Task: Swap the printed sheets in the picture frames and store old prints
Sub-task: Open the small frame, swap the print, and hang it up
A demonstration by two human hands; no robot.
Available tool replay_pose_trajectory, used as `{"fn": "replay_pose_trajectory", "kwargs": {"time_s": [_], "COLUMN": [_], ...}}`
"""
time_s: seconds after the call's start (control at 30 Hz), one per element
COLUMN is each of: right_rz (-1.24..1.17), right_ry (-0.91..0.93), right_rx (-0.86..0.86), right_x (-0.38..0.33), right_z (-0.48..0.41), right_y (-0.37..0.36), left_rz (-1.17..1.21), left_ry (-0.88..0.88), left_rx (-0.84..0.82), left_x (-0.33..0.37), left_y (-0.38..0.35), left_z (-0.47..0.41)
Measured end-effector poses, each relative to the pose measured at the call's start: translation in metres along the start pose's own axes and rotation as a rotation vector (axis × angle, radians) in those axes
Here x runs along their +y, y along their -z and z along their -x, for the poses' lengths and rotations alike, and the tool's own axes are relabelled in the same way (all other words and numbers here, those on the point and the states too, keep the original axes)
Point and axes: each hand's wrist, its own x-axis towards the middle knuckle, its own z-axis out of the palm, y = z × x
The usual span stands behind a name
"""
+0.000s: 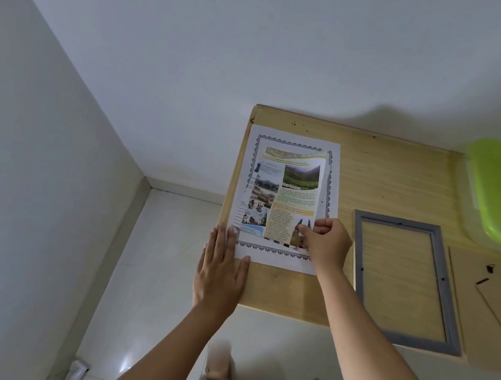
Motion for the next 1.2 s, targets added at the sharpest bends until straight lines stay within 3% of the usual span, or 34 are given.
{"fn": "replay_pose_trajectory", "kwargs": {"time_s": [0.4,0.53,0.63,0.77,0.87,0.97,1.07,1.2], "right_rz": [-0.051,-0.128,-0.165,-0.153,-0.028,0.072,0.103,0.015], "right_ry": [0.14,0.165,0.266,0.496,0.769,0.929,1.006,0.984], "right_rx": [0.029,0.011,0.018,0.061,0.069,0.034,0.013,-0.162], "right_x": [0.006,0.004,0.0,-0.005,-0.001,0.007,0.022,0.038], "right_z": [-0.002,-0.003,-0.003,0.005,0.007,0.003,-0.003,-0.007], "right_y": [0.01,0.027,0.042,0.072,0.101,0.129,0.153,0.174], "left_rz": [0.08,0.153,0.398,0.758,0.863,0.913,0.945,0.896], "left_ry": [0.088,0.164,0.117,0.028,-0.047,-0.06,-0.067,-0.085], "left_rx": [-0.09,-0.014,0.098,-0.034,-0.103,-0.082,-0.056,-0.011], "left_x": [0.005,0.019,0.05,0.129,0.183,0.216,0.24,0.255], "left_y": [0.02,0.032,0.045,0.073,0.084,0.082,0.074,0.064], "left_z": [-0.006,-0.012,-0.023,-0.042,-0.052,-0.053,-0.043,-0.035]}}
